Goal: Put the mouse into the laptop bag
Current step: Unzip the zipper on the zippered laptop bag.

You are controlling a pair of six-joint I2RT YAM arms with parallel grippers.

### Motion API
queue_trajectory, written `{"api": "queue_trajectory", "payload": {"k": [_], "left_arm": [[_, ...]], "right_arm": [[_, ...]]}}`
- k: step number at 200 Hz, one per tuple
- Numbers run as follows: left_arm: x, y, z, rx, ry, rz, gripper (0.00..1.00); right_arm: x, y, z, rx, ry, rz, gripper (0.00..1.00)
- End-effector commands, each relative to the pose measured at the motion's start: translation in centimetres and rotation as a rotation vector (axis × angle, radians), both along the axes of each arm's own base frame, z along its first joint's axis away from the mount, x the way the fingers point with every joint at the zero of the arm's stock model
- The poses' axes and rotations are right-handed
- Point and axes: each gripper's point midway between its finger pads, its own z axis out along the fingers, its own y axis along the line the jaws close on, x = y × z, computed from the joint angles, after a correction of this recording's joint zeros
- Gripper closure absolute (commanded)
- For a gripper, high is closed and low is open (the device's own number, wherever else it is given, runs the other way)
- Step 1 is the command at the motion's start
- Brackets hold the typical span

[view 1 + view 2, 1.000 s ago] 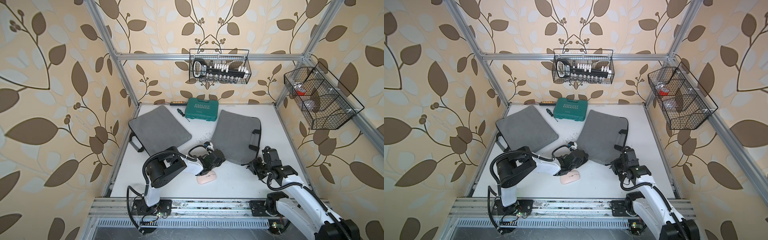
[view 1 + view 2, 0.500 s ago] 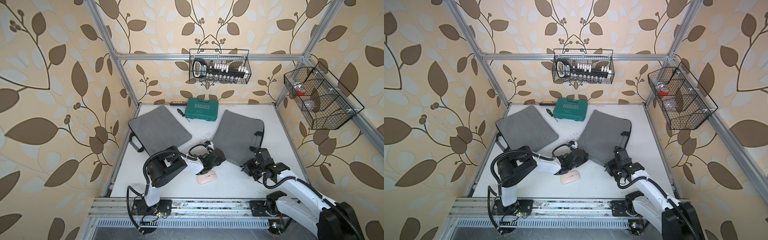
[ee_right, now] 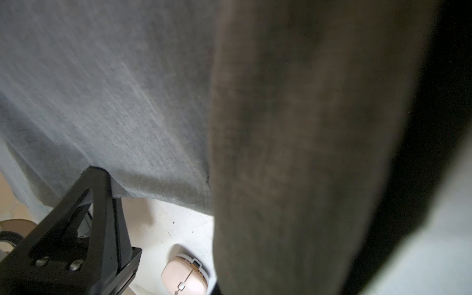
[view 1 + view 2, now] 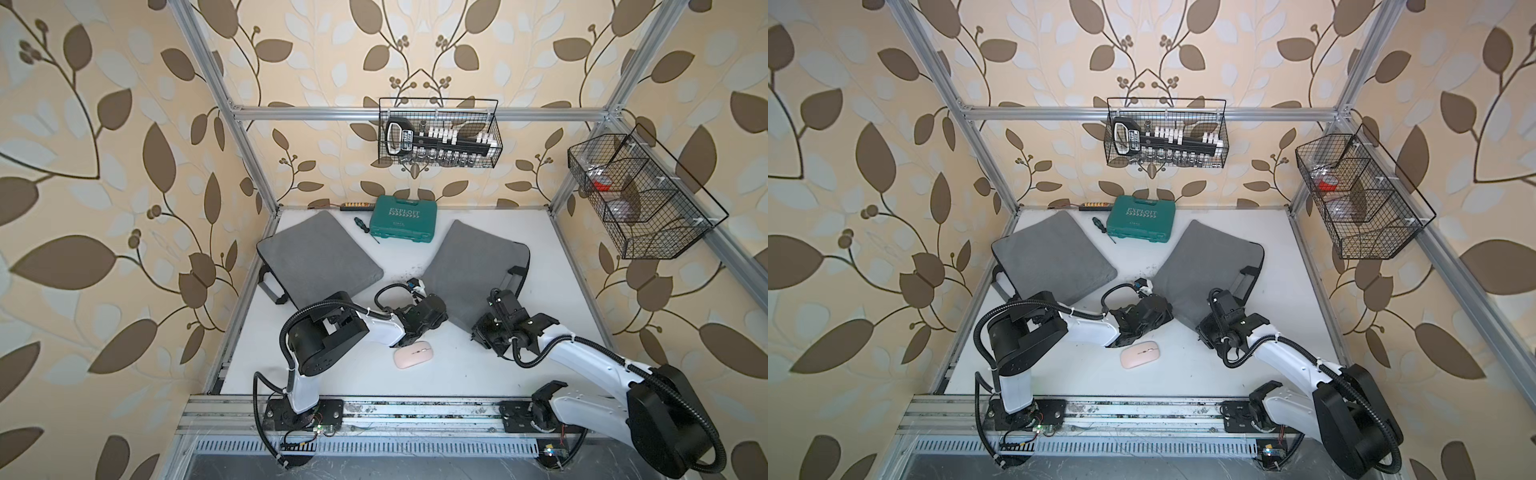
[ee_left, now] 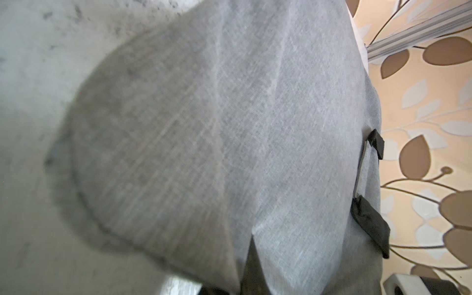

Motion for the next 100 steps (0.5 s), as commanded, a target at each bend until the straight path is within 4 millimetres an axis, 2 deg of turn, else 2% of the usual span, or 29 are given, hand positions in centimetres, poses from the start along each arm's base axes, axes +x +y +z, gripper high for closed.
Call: {"api": "queue_trajectory", "payload": {"k": [1,24,41,52,59,74,85,100], "left_arm": [[0.6,-1.7,6.1,-0.098,-0.136,-0.034,1.00],[1.1,-0.1,6.6,-0.077,-0.137,-0.025,1.00],[2.2,2.2,6.7,-0.069,-0.113,-0.018,1.00],[3.1,3.8,6.6,-0.049,-0.086,-0.013,1.00],[3.8,4.7,6.8,-0.036,-0.073,-0.014,0.98],[5.0,6.2,6.9,0.001,-0.054,-0.031,0.89],[5.7,7.3,7.1,0.038,-0.039,-0.029,0.86],[6.9,9.3,6.9,0.071,-0.020,0.009,0.72]], "right_arm": [[2.5,3.0,3.3,0.094,-0.153,0.074,1.00],[2.5,3.6,4.5,0.099,-0.212,0.136,0.99],[1.8,4.7,5.6,0.089,-0.268,0.236,0.58],[1.2,4.9,6.1,0.057,-0.305,0.288,0.23],[0.7,5.1,6.4,0.037,-0.320,0.316,0.12],[-0.4,5.5,7.1,0.013,-0.369,0.364,0.02],[-1.3,6.2,7.6,0.001,-0.402,0.403,0.01],[-2.6,7.5,8.0,0.003,-0.413,0.450,0.01]]}}
